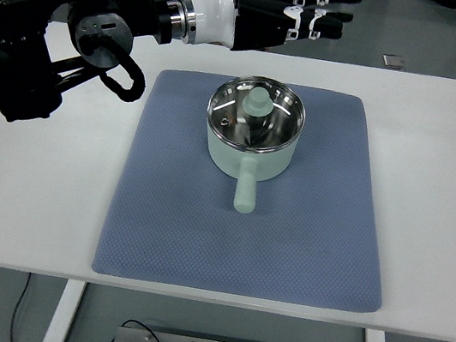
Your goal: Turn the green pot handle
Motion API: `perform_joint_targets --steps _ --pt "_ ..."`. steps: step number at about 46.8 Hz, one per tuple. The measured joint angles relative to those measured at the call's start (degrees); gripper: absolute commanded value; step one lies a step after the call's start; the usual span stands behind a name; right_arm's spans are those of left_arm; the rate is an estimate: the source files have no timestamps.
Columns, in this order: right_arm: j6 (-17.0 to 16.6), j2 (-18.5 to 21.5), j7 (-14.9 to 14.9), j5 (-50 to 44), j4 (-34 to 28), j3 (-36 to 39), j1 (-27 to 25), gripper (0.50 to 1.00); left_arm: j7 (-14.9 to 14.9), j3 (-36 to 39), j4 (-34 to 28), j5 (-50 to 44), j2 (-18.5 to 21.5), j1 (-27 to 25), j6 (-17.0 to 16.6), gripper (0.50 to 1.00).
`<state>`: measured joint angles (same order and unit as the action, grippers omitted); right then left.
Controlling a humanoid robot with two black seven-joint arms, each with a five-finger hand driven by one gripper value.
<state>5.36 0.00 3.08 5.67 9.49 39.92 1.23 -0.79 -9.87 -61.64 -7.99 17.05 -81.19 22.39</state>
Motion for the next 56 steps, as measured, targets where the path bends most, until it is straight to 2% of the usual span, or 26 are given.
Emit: perform_joint_targets --steps 10,16,23,30,56 --pt "0.0 0.0 0.0 0.0 0.0 0.0 0.0 1.000 -0.3 8.3 -3.8 3.2 -3.1 -1.9 1.5 1.000" --pt "0.0 0.0 0.0 0.0 0.0 0.0 0.0 1.000 -0.5 12.2 -4.8 6.1 -4.3 -2.3 4.9 1.000" --pt "0.0 0.0 0.0 0.0 0.0 0.0 0.0 1.000 -3.3 15.7 -4.8 10.3 -4.9 -3.0 9.1 1.000" --pt "0.0 0.0 0.0 0.0 0.0 0.0 0.0 1.000 -3.6 18.1 -4.7 17.2 -5.0 -4.1 12.5 1.000" --pt "0.0 0.0 0.0 0.0 0.0 0.0 0.0 1.000 -3.6 23.2 -3.2 30.1 -4.3 -6.3 12.6 1.000"
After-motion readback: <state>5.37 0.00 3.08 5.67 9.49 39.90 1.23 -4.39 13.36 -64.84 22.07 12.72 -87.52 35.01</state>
